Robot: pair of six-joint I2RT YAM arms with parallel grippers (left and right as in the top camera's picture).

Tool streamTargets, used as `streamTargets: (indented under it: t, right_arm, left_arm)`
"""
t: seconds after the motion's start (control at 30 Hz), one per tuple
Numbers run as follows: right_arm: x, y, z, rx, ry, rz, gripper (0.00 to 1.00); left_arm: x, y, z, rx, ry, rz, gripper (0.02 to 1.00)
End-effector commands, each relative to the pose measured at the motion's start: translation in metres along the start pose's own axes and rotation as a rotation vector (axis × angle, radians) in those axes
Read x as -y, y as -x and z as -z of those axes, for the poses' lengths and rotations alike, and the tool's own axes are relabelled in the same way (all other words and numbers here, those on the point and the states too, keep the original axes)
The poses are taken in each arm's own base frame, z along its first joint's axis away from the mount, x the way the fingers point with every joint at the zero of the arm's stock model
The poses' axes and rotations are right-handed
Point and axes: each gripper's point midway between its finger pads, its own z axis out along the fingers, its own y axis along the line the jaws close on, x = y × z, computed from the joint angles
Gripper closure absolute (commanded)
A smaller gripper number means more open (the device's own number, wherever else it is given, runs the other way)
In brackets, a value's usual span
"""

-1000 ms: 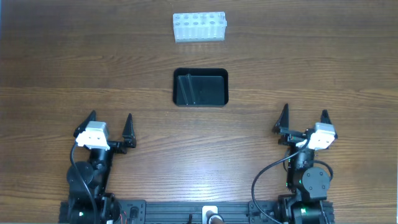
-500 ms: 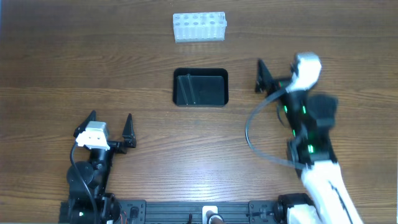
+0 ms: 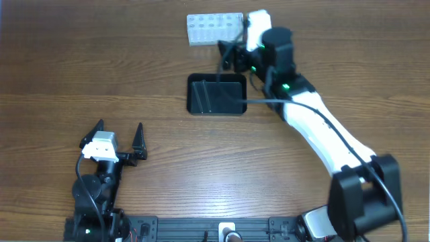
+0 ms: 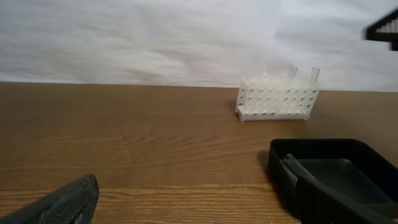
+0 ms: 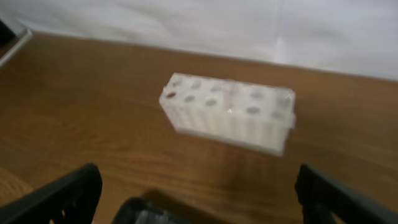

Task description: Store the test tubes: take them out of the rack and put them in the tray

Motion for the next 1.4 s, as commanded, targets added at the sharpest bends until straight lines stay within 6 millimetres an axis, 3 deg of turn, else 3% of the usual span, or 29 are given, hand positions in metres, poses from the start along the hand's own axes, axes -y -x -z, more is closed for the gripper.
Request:
streamTargets:
  t: [0.03,0.27,0.47,1.17,1.4]
  right_arm:
    - [-0.005,0.012,-0.027,-0.022,-0.08,-0.019,0.009]
    - [0.001,0.007,-0.074,-0.138,-0.163,-0.037,0.009]
    - [0.004,0.014,-0.101,-0.123,-0.198,-0.038,0.009]
    - [0.001,0.01,-0.137,-0.064,-0.258,-0.049,0.009]
    - [0.007,-0.001,-0.153,-0.045,-0.287,-0.045,0.007]
  left_arm:
    - [0.0,-0.002,0.0,-0.002,-0.002,-0.007,0.018]
    - [0.0,-0.002,0.0,-0.002,-0.002,-0.007,0.018]
    - [0.0,-0.002,0.0,-0.002,-0.002,-0.007,0.018]
    - [0.0,-0.002,0.0,-0.002,-0.002,-0.007,0.018]
    - [0.0,-0.002,0.0,-0.002,-0.002,-0.007,0.018]
